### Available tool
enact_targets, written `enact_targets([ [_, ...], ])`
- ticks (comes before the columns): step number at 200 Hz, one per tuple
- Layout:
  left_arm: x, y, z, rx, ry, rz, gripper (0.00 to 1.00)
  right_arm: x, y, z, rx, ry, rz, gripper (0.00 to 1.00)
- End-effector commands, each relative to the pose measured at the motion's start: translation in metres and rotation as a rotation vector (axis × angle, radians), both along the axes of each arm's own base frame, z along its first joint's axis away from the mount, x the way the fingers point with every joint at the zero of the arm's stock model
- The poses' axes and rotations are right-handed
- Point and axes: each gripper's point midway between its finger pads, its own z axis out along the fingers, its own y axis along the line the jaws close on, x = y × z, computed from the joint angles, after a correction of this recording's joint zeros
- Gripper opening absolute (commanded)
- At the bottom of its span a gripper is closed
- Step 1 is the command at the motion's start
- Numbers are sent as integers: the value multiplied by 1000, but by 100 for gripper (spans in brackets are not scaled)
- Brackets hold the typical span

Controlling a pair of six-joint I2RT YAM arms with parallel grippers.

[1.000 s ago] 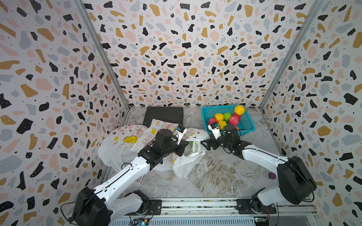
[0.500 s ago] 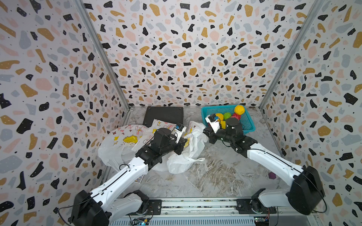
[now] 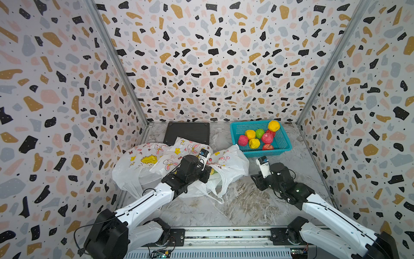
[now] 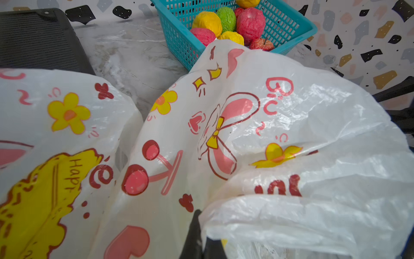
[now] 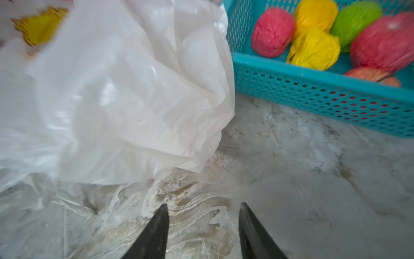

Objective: Untie the knot of a plastic bag & take out the apple
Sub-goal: Adjust the plastic bag at the center of the board, then pick up the apple from the plastic bag.

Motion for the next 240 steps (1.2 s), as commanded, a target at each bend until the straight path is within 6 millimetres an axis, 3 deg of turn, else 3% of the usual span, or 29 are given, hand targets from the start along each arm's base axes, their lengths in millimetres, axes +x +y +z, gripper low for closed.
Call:
enact_targets([
  [1, 8, -11, 32, -68, -69, -7, 0, -38, 31, 66, 187, -117, 220, 52],
  [21, 9, -12, 26, -55, -51, -8, 0, -85, 83, 102, 370, -206, 554, 49],
  [29, 10, -13, 24, -52, -45, -5, 0, -96, 102, 103, 386, -197, 649, 45],
  [49, 14, -14, 19, -38, -20, 4, 0, -99, 147, 78, 302, -92, 777, 36],
  [72, 17, -15, 18, -21, 5, 11, 0, -67, 179, 38, 179, 30, 720, 30],
  [109, 17, -14, 19, -13, 14, 15, 0, 1, 184, -19, -26, 129, 428, 18],
  [138, 15, -17, 20, -16, 24, -3, 0, 47, 171, -39, -53, 127, 186, 25],
  [164, 14, -19, 20, -21, 31, -12, 0, 77, 165, -50, -28, 113, 43, 27],
  [174, 14, -19, 20, -21, 31, -10, 0, 85, 165, -58, 4, 122, 11, 33],
  [197, 15, -19, 20, -23, 30, -12, 0, 84, 177, -84, 6, 202, 45, 42],
  [240, 15, -17, 16, -4, 29, -10, 0, 36, 182, -93, 112, 219, 195, 65],
])
